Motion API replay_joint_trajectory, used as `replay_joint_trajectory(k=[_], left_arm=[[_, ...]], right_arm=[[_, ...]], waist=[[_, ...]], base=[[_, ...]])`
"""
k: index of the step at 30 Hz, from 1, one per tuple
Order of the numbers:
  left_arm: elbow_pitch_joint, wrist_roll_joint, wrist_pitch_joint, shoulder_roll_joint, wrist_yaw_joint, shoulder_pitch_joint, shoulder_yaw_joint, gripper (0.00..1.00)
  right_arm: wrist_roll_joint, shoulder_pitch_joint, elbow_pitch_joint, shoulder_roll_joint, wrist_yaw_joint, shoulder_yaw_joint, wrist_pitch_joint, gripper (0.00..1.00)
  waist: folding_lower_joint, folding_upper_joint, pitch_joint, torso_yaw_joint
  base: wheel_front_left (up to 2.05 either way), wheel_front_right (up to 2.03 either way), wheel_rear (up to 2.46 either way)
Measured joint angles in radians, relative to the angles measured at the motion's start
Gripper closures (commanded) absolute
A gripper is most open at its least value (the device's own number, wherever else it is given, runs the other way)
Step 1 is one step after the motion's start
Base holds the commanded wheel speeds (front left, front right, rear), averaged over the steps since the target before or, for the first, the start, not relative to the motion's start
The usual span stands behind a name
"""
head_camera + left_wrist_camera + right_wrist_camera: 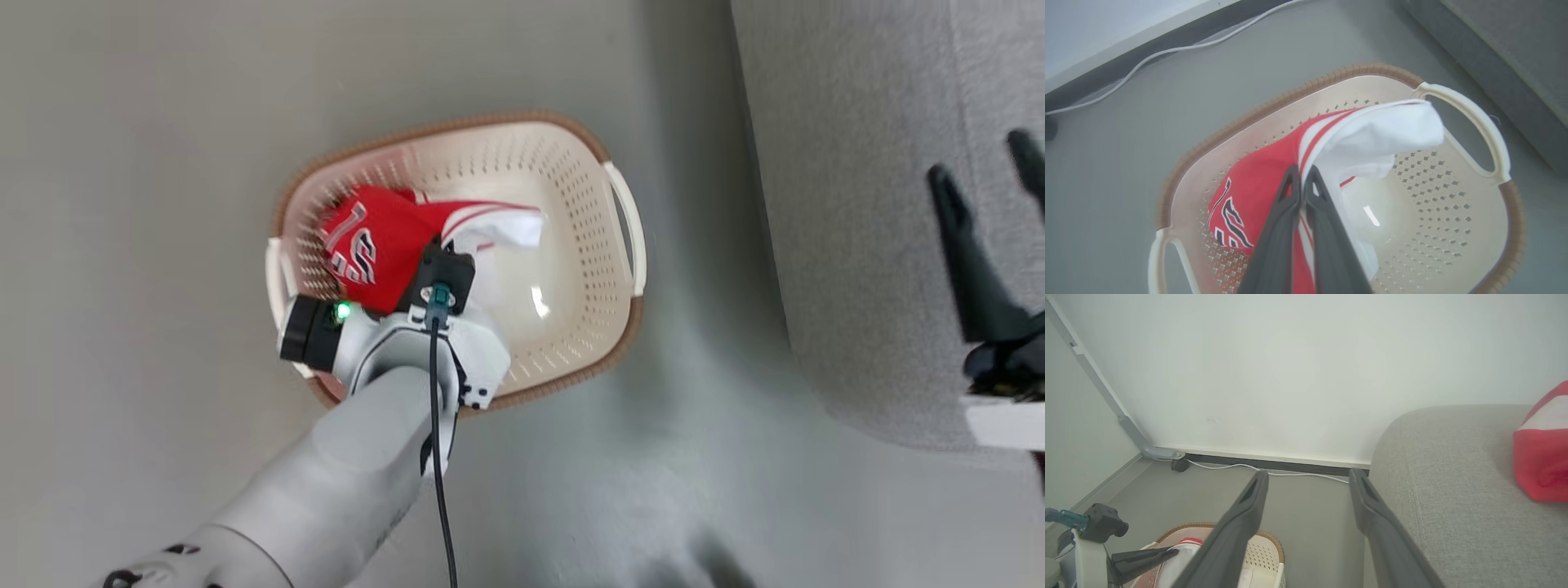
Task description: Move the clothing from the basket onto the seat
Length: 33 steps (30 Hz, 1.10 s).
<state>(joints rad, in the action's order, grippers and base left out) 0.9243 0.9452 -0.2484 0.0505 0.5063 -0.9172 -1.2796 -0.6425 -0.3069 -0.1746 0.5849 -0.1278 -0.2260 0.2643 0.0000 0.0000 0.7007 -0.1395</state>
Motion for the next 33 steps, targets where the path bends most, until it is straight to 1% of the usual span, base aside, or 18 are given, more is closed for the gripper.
replay_joint_trajectory(k=[3, 6, 8, 13, 20, 23, 29, 33], left_arm=[[-0.034, -0.017, 0.000, 0.000, 0.000, 0.039, 0.040, 1.00], [-0.080, -0.067, 0.000, -0.003, 0.001, 0.086, 0.109, 1.00], [-0.099, -0.109, 0.000, -0.005, -0.007, 0.129, 0.147, 1.00], [-0.143, -0.209, 0.000, -0.005, -0.046, 0.244, 0.257, 1.00], [-0.230, -0.338, 0.000, 0.015, -0.113, 0.335, 0.372, 1.00], [-0.270, -0.374, 0.000, 0.031, -0.139, 0.359, 0.404, 1.00], [-0.361, -0.434, 0.000, 0.041, -0.181, 0.375, 0.444, 1.00], [-0.420, -0.465, 0.000, 0.046, -0.190, 0.375, 0.454, 1.00]], right_arm=[[0.019, 0.024, 0.027, -0.016, 0.000, -0.030, 0.000, 0.00], [0.037, 0.046, 0.061, -0.030, 0.000, -0.070, 0.000, 0.00], [0.046, 0.059, 0.082, -0.046, 0.000, -0.096, 0.000, 0.00], [0.074, 0.085, 0.148, -0.088, 0.000, -0.139, 0.000, 0.00], [0.107, 0.112, 0.236, -0.147, 0.000, -0.184, 0.000, 0.00], [0.124, 0.129, 0.272, -0.176, 0.000, -0.200, 0.000, 0.00], [0.156, 0.152, 0.329, -0.224, 0.000, -0.222, -0.001, 0.00], [0.161, 0.157, 0.356, -0.245, 0.000, -0.234, -0.002, 0.00]], waist=[[0.0000, 0.0000, -0.069, 0.017], [0.0000, 0.0000, -0.140, 0.034], [0.0000, 0.0000, -0.187, 0.044], [0.0000, 0.0000, -0.306, 0.068], [0.0000, 0.0000, -0.454, 0.102], [0.0000, 0.0000, -0.507, 0.119], [0.0000, 0.0000, -0.590, 0.157], [0.0000, 0.0000, -0.625, 0.180]], base=[[0.00, 0.00, 0.00], [0.00, 0.00, 0.00], [0.00, 0.00, 0.00], [0.00, 0.00, 0.00], [0.00, 0.00, 0.00], [0.00, 0.00, 0.00], [0.00, 0.00, 0.00], [0.00, 0.00, 0.00]])
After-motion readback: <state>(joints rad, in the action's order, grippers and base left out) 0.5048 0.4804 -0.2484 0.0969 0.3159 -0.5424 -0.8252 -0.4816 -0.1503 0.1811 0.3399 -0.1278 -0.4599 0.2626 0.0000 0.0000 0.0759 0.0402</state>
